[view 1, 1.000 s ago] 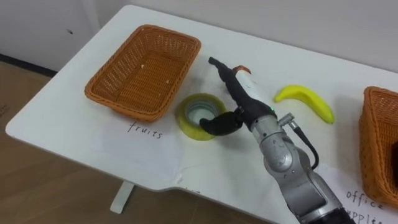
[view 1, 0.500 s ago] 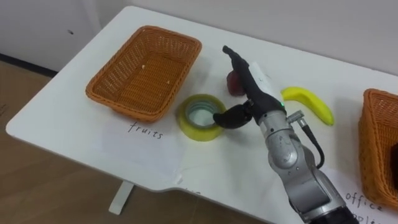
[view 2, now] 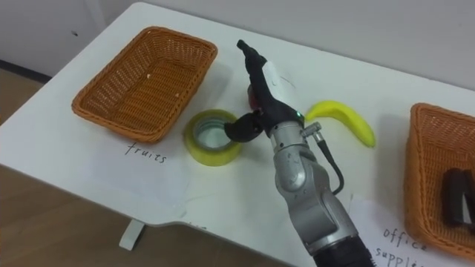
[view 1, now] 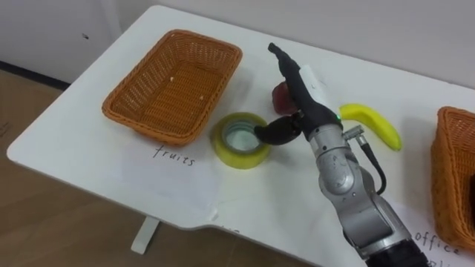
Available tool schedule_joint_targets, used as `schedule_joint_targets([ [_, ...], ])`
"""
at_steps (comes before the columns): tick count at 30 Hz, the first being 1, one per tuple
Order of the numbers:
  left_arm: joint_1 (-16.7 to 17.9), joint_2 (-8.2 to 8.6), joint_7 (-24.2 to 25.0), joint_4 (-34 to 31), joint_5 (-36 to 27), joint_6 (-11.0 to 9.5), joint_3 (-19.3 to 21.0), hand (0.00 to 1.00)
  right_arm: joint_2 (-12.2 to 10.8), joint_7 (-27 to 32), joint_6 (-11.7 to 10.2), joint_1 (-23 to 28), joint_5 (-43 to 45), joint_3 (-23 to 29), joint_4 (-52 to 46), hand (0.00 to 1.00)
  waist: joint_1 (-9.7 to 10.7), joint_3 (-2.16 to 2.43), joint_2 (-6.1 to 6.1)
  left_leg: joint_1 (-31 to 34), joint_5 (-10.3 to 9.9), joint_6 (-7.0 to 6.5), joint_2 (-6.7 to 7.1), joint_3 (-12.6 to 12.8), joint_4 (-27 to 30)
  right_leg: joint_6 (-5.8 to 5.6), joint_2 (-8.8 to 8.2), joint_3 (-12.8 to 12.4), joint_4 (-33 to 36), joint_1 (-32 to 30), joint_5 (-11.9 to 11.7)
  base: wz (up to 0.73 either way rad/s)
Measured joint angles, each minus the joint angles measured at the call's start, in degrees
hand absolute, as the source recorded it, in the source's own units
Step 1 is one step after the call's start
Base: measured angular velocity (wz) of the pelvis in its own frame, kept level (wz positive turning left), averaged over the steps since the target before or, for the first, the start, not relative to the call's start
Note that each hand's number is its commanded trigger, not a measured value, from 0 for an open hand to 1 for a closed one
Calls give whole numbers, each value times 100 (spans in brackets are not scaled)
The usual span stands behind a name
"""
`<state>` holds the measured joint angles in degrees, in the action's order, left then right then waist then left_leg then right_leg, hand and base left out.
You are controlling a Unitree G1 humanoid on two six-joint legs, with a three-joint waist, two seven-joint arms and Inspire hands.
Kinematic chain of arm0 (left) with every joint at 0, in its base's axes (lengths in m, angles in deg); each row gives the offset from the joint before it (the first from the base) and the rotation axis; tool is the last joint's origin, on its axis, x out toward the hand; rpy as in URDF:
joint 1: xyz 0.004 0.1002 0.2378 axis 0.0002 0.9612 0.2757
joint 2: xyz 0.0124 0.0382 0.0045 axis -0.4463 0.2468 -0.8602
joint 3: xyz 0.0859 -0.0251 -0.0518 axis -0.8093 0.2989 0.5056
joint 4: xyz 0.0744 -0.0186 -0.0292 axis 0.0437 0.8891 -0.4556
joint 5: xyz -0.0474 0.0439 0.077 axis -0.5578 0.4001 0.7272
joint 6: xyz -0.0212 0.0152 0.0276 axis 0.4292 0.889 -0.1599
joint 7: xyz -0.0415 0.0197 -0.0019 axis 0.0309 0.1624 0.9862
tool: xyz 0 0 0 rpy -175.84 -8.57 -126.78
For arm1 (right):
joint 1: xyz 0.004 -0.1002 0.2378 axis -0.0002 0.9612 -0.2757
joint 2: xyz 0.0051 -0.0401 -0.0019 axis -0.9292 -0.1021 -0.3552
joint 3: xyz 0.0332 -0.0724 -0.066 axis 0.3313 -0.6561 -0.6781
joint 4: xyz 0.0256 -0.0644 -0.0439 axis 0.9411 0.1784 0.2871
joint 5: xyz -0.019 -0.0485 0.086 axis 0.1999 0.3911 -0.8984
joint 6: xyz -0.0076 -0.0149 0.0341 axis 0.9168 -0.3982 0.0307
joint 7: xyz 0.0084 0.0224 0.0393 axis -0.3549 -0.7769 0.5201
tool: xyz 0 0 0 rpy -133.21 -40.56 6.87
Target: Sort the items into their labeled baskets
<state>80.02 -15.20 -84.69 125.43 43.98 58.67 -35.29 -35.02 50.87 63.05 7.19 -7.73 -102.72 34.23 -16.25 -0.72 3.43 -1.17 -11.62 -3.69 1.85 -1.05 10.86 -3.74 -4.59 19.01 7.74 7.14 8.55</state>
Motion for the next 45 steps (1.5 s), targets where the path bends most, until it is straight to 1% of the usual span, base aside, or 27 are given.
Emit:
schedule_joint_targets([
  [6,-2,-1,-5,-27,0,-2,-1,0,1,2,11,-1,-2,-45,167,0,-29,-4,-6,30,0,0,5,-43,3,-1,1,8,-1,-12,1,4],
  [9,-3,8,-7,-49,6,-5,-3,0,1,2,13,-1,1,-45,174,0,-99,-6,-9,39,0,0,6,-50,10,-1,1,10,-4,-14,1,0],
  [12,-1,11,-28,-49,5,-5,-6,0,-2,2,13,-2,-1,-46,175,0,-153,-15,-17,62,1,0,12,-80,29,-2,-3,16,-3,-15,2,6],
  [13,3,19,-41,-58,5,-4,-5,0,-9,1,13,-2,2,-46,175,0,-159,-25,-29,70,1,0,14,-84,36,-3,-5,19,-4,-16,2,3],
  [16,4,27,-47,-117,7,-3,-4,0,-35,0,13,-2,55,-51,195,0,-161,-32,-29,101,1,-1,16,-100,41,-5,-7,74,-6,-31,3,2],
  [19,-3,27,-55,-134,10,-3,-3,0,-39,6,12,-16,60,-58,319,0,-168,-30,-25,100,1,-1,16,-120,39,-5,-6,152,-4,-27,4,0],
  [23,-1,26,-81,-137,9,14,-5,0,-34,29,12,-76,55,-118,483,0,-171,-19,-8,95,1,-1,16,-123,46,-5,-5,164,-2,-25,4,0],
  [26,0,25,-108,-170,11,93,0,0,-34,33,33,-233,66,-197,660,0,-172,-12,5,95,1,-1,18,-127,58,-5,-6,166,-3,-20,4,0],
  [29,0,24,-110,-170,11,148,0,0,-33,30,92,-288,65,-210,741,0,-174,-3,25,94,2,-1,25,-139,78,-5,-11,168,-2,-5,4,0],
  [30,0,25,-110,-171,9,167,0,0,-35,30,131,-288,65,-218,743,0,-175,-5,30,93,2,-2,28,-140,86,-5,-13,168,-2,4,4,0],
  [35,0,23,-119,-188,10,197,3,0,-25,18,182,-288,84,-288,781,0,-190,-29,71,78,4,-6,36,-137,102,-5,-21,171,-1,25,5,-1],
  [37,0,24,-119,-266,11,243,5,0,-17,7,244,-288,156,-314,782,0,-246,-25,117,79,4,-6,35,-131,92,-5,-21,194,2,16,5,-5],
  [39,-7,23,-119,-309,12,251,5,0,-5,-40,284,-290,308,-314,787,0,-299,-19,134,67,4,-6,36,-126,88,-5,-24,256,3,24,4,-2],
  [41,-7,23,-119,-335,10,265,4,0,-3,-110,325,-298,403,-323,787,0,-306,-20,139,69,4,-6,38,-131,85,-5,-25,301,4,51,4,0],
  [45,-16,19,-115,-422,11,302,3,0,9,-258,455,-350,508,-379,786,0,-295,-21,146,67,3,-6,44,-140,88,-5,-25,311,3,72,4,0],
])
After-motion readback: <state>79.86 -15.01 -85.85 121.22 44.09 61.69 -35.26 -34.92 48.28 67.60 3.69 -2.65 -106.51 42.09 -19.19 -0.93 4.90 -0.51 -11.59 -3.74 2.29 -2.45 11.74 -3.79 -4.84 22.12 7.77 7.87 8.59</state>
